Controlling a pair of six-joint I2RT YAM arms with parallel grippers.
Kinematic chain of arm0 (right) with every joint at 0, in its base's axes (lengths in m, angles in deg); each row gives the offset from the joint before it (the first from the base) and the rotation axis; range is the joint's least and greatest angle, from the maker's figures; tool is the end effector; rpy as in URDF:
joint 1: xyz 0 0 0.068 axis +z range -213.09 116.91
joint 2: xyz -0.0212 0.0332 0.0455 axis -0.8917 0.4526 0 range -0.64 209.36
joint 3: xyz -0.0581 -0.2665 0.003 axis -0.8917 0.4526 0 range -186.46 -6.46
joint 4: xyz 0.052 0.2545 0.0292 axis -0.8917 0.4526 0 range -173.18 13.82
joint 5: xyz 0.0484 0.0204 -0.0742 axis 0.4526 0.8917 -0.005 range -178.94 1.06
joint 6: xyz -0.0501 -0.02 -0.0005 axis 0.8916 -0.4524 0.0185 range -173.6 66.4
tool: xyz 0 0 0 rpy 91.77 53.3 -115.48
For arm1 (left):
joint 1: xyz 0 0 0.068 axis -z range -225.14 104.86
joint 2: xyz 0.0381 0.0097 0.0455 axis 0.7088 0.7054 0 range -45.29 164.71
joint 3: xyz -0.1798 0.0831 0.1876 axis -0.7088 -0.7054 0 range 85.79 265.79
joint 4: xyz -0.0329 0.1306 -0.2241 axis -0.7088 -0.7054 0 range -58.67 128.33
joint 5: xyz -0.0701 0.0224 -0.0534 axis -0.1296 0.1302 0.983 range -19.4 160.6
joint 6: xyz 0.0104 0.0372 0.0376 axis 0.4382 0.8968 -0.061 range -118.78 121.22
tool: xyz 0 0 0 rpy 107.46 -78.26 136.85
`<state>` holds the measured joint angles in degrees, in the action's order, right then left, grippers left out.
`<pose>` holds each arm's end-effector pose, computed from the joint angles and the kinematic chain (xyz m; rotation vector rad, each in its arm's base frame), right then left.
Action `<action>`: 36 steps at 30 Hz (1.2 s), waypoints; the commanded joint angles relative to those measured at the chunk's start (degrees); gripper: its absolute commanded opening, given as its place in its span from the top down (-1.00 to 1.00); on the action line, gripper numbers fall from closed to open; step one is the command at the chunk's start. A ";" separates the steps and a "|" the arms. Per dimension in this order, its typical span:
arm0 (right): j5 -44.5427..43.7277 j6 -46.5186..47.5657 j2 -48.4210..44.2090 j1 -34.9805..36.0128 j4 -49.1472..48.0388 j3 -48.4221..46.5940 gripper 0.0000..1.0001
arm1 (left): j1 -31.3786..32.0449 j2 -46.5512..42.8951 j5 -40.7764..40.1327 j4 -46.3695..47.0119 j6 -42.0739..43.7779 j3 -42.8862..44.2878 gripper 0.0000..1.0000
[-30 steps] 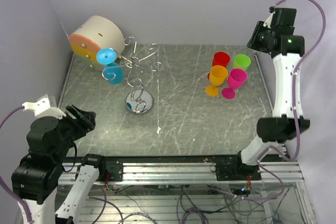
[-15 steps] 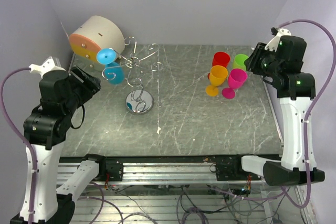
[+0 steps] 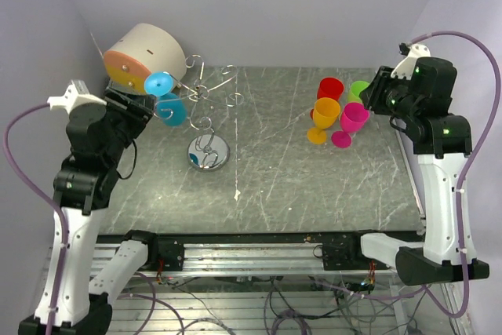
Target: Take the wine glass off the wine glass rack
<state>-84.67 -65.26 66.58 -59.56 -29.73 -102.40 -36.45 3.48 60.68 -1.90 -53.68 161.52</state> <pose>0.2028 0.0151 0.4813 0.0946 2.0074 0.2443 0.1427 -0.0156 0.4516 -0.8383 1.6430 -0.6318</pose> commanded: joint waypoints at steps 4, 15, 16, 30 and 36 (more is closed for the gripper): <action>0.97 0.87 -2.01 0.78 -2.37 2.14 0.37 | -0.43 -3.85 19.04 30.07 4.23 -6.39 -0.36; 1.78 1.06 -1.60 0.79 -2.45 1.62 0.37 | -9.67 20.42 17.23 15.33 7.80 25.07 -0.33; 1.77 1.11 -1.70 0.83 -2.45 1.77 0.37 | -15.80 21.98 21.52 14.93 4.02 25.49 -0.33; 1.90 1.73 -3.12 2.41 -2.19 2.38 0.37 | -35.86 3.39 44.90 56.33 -25.03 -30.71 -0.21; 1.94 1.49 -3.91 2.50 -2.15 2.94 0.38 | -32.97 1.34 46.69 58.65 -25.09 -31.85 -0.22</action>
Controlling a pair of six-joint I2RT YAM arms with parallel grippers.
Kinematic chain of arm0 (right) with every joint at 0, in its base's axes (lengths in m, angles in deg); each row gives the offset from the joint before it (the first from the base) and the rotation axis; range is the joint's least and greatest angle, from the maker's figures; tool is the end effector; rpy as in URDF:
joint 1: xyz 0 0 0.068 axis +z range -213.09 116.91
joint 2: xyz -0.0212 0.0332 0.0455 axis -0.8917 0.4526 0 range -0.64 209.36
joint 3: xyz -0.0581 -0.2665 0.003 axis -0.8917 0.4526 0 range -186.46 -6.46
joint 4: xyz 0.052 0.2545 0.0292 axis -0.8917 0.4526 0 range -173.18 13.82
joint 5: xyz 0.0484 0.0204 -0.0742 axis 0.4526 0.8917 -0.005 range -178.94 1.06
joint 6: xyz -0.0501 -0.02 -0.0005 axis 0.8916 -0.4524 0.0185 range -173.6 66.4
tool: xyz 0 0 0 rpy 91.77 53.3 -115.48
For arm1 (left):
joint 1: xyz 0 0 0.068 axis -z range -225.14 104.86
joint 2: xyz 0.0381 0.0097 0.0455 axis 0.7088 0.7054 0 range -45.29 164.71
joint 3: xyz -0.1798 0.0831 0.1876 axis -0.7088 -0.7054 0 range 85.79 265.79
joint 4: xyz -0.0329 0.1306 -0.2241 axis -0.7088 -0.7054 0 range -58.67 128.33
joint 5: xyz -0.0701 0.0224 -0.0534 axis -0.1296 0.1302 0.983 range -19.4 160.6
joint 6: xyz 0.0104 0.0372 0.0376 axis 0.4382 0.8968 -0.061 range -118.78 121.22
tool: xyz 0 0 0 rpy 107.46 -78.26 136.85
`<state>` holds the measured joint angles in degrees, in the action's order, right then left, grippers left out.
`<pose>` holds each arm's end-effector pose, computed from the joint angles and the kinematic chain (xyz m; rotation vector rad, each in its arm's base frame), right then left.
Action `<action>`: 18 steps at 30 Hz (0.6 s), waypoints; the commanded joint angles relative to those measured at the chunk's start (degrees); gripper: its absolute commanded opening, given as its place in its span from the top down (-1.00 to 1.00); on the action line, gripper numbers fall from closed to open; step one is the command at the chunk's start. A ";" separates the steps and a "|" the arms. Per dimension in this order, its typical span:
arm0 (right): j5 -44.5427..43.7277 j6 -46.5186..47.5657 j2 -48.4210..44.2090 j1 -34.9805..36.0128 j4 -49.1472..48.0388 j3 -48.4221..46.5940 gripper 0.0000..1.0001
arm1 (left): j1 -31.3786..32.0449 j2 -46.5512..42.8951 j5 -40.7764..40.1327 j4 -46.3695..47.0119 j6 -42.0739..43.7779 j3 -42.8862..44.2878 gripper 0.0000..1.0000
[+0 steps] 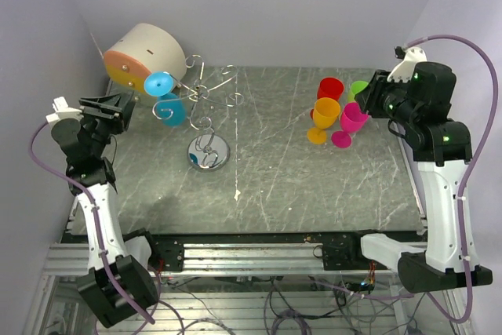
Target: Take the wine glass off the wine glass rack
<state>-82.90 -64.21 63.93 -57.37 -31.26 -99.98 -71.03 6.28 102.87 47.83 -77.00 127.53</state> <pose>0.1914 0.0229 0.4802 0.0153 1.9808 0.2896 0.1988 0.0753 0.3370 -0.9986 1.3741 -1.1397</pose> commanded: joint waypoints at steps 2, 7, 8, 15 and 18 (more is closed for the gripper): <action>0.34 0.44 -1.28 0.24 -0.66 0.85 0.38 | 2.43 -0.47 5.83 6.51 -0.10 4.78 -0.22; 1.68 -0.53 -1.78 0.31 -2.14 2.93 0.38 | 3.03 3.55 10.59 -4.81 6.57 13.40 -0.18; 2.06 -0.75 -1.87 0.35 -2.46 3.43 0.38 | 3.02 3.71 10.80 -8.95 8.48 14.72 -0.17; 2.66 -1.20 -2.40 0.29 -2.91 4.34 0.39 | 3.20 2.66 5.45 -24.99 19.06 19.81 -0.17; 2.49 -1.10 -2.65 0.29 -2.71 4.03 0.39 | 3.17 2.78 6.31 -24.11 18.34 18.64 -0.17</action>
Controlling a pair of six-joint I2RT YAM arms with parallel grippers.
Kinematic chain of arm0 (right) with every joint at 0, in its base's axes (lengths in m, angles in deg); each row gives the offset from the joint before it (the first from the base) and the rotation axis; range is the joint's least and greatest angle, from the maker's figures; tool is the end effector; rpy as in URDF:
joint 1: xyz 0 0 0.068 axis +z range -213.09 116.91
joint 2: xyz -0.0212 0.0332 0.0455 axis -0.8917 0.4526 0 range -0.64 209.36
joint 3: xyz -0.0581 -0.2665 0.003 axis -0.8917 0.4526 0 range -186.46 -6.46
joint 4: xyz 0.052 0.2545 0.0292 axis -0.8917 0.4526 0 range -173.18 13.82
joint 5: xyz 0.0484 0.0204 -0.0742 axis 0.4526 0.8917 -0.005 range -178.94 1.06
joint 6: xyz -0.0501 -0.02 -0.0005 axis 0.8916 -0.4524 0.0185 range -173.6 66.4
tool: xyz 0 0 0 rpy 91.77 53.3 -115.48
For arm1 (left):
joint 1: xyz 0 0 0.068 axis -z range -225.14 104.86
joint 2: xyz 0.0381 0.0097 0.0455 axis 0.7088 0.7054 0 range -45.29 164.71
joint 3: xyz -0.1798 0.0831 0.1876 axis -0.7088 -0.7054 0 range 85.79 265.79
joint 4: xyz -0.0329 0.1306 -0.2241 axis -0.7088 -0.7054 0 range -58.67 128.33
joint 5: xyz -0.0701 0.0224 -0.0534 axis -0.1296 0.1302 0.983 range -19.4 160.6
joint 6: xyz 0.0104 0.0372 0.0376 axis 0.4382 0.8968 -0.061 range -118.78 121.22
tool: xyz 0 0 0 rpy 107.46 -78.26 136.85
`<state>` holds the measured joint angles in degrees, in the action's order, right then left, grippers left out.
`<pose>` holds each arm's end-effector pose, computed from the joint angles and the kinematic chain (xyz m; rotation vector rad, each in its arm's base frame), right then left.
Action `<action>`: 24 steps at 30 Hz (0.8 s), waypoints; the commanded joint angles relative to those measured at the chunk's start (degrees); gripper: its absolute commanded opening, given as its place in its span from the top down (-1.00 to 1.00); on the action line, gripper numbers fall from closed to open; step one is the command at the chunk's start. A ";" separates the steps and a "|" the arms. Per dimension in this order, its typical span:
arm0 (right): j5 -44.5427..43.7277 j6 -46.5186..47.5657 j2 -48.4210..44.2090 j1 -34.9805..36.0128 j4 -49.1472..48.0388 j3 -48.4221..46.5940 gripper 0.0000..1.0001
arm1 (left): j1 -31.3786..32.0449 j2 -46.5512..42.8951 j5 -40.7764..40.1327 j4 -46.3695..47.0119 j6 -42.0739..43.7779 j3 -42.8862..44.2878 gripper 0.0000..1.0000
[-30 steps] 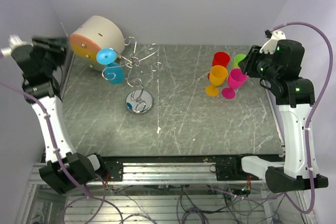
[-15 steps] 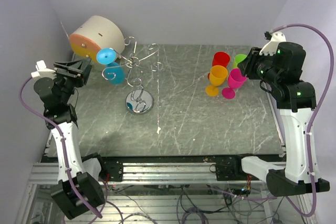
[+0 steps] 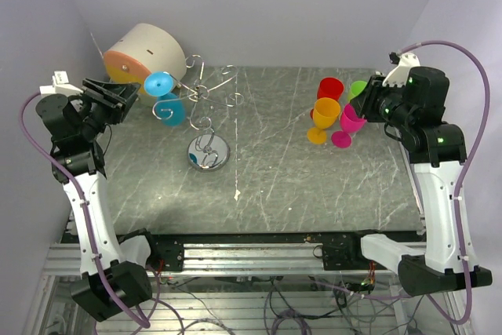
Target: Take the wine glass off the wine glass rack
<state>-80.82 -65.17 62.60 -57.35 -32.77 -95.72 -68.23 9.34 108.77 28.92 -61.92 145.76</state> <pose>0.1931 0.0244 0.4654 0.0103 2.0077 0.3353 0.1994 0.0610 0.4041 -0.7421 1.5732 -1.0663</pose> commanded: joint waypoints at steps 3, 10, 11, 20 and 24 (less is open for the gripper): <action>1.28 -0.31 -1.57 0.25 -1.04 -0.62 0.39 | 0.41 0.33 0.86 -3.89 2.76 -0.73 -0.16; 2.51 -0.81 -2.06 0.24 -1.36 -0.96 0.39 | 1.20 4.05 3.00 -0.39 2.30 -0.77 -0.15; 2.58 -0.81 -2.10 0.28 -1.45 -1.01 0.39 | 1.51 4.46 3.18 0.37 1.89 -0.90 -0.15; 2.28 -0.49 -1.85 0.32 -1.31 -1.24 0.39 | 4.08 6.64 3.14 5.62 -0.88 -1.49 -0.10; 2.39 -0.63 -1.78 0.25 -1.41 -0.96 0.39 | 5.55 7.64 2.73 7.21 -1.89 -1.78 -0.05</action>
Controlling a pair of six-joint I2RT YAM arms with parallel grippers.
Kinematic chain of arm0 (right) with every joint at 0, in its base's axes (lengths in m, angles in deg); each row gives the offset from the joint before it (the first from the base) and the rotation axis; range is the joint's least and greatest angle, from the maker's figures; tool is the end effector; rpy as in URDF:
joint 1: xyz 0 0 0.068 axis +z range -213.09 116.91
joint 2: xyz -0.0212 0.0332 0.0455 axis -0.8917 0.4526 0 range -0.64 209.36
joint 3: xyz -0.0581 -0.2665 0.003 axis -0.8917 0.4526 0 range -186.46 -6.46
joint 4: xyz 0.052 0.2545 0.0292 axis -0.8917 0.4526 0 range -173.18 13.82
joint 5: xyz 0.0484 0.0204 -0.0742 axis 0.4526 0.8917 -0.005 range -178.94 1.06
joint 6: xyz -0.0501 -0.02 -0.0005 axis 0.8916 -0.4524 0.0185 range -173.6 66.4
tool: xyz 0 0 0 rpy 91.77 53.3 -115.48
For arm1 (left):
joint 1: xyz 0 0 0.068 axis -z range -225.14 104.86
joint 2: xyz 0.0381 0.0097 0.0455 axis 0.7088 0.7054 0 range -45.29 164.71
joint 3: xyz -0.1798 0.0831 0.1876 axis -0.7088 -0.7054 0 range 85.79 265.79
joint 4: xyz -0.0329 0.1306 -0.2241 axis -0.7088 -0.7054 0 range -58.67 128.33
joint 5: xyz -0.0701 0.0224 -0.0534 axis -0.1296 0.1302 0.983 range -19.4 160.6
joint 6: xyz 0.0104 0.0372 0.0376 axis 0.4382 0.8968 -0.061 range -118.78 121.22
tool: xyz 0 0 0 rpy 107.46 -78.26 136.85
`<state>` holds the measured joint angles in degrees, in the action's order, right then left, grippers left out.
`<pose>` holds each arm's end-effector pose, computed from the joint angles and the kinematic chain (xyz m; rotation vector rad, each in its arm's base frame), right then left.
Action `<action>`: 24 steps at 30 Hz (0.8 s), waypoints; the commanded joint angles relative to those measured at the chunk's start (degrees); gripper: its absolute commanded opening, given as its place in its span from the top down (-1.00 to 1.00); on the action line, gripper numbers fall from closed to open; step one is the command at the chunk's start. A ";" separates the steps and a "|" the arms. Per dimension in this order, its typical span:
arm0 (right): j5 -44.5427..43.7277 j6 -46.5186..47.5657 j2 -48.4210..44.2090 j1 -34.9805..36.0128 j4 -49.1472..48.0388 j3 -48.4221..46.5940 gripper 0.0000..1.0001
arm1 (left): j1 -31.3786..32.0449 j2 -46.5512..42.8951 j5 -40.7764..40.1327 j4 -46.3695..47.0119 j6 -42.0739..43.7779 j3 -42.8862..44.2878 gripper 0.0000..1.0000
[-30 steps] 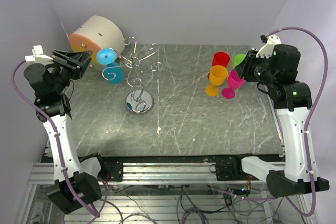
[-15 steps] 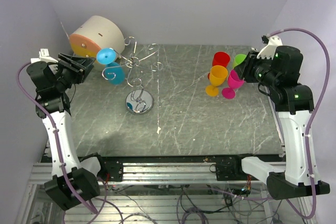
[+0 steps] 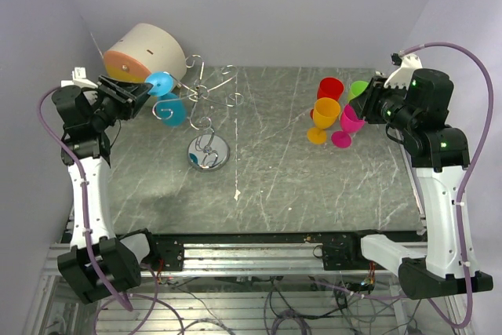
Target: Take the wine glass off the wine glass rack
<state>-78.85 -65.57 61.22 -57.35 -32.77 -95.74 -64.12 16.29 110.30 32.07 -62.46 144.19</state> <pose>0.1842 0.0248 0.4696 -0.0080 1.9847 0.3748 0.2366 0.0573 0.3754 -0.7593 1.6802 -1.1570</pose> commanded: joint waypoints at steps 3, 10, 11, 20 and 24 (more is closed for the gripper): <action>0.25 -0.12 -0.39 0.21 -1.29 -1.22 0.39 | 1.77 1.14 1.18 3.94 -1.33 0.05 0.06; 0.09 -0.23 -0.65 0.25 -1.52 -0.76 0.41 | 1.82 0.39 1.19 2.05 -1.34 0.87 0.36; 0.01 -0.27 -0.69 0.27 -1.61 -0.66 0.41 | 1.82 0.22 1.17 1.45 -1.40 1.07 0.39; -0.79 -0.08 -1.44 0.30 -1.64 -0.37 0.41 | 1.80 -1.87 0.60 2.06 -5.26 1.45 0.57; -0.96 -0.05 -1.62 0.30 -1.59 -0.20 0.41 | 1.76 -3.02 0.81 3.80 -9.03 0.49 0.59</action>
<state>-79.34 -65.57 60.74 -57.35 -32.79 -95.74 -62.83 15.20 110.30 32.79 -67.12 144.19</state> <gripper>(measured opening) 0.297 0.209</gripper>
